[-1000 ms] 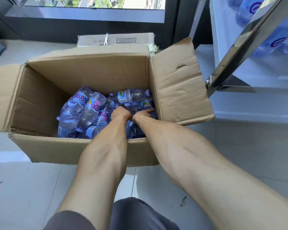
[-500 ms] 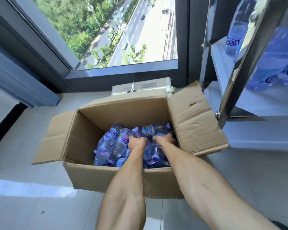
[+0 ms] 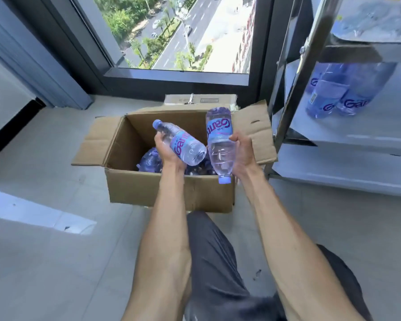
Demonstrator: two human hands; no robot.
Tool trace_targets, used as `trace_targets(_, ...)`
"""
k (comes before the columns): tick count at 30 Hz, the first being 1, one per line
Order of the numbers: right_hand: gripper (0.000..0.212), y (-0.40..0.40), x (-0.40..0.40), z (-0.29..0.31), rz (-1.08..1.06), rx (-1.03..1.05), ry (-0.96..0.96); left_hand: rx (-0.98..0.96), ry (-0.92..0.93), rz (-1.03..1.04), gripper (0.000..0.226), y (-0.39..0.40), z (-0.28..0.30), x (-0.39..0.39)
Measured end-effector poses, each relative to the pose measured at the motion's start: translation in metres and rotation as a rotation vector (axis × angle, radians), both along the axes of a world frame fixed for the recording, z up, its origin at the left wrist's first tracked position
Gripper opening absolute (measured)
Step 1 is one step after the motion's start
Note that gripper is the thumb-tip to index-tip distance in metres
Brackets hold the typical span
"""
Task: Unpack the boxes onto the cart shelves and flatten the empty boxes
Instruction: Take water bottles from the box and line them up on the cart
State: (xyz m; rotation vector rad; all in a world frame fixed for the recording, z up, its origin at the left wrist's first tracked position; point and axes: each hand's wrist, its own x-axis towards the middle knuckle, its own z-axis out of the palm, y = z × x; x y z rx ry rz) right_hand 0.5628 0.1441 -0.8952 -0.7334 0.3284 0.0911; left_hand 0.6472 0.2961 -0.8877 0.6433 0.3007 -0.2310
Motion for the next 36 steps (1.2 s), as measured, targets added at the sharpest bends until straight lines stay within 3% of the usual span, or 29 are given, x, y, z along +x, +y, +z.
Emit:
trace_targets(4, 0.052, -0.008, -0.078, 0.017, 0.032, -0.078, -0.006, -0.087, -0.016, -0.083, 0.037, -0.007, 0.006, -0.068)
trace_targets(8, 0.058, -0.021, -0.154, 0.016, -0.145, -0.341, 0.019, -0.109, -0.005, -0.150, 0.036, -0.024, 0.005, -0.136)
trace_targets(10, 0.063, -0.029, -0.187, 0.015, -0.254, -0.369, 0.012, -0.158, -0.018, -0.208, 0.035, -0.032, 0.004, -0.167)
trace_targets(12, 0.071, -0.040, -0.221, 0.011, -0.332, -0.345, -0.007, -0.178, -0.040, -0.291, 0.033, -0.040, -0.002, -0.202)
trace_targets(16, 0.060, -0.057, -0.293, 0.006, -0.447, -0.158, -0.124, -0.142, -0.010, -0.460, 0.031, -0.052, -0.017, -0.274)
trace_targets(20, 0.054, -0.067, -0.345, 0.006, -0.682, -0.131, -0.012, -0.129, 0.040, -0.559, 0.043, -0.065, -0.028, -0.337)
trace_targets(23, 0.024, -0.069, -0.387, -0.004, -0.834, -0.174, 0.155, -0.113, 0.065, -0.601, 0.052, -0.074, -0.042, -0.372)
trace_targets(26, 0.008, -0.069, -0.421, -0.021, -0.814, -0.057, 0.096, -0.126, 0.058, -0.602, 0.048, -0.081, -0.058, -0.399)
trace_targets(30, 0.012, -0.074, -0.453, -0.028, -0.755, 0.161, -0.018, -0.177, -0.017, -0.649, 0.045, -0.083, -0.056, -0.422)
trace_targets(33, 0.006, -0.081, -0.458, -0.027, -0.701, 0.149, -0.094, -0.242, -0.136, -0.669, 0.039, -0.085, -0.038, -0.427)
trace_targets(36, 0.010, -0.086, -0.455, -0.026, -0.658, 0.141, -0.048, -0.297, -0.217, -0.652, 0.040, -0.095, -0.020, -0.422)
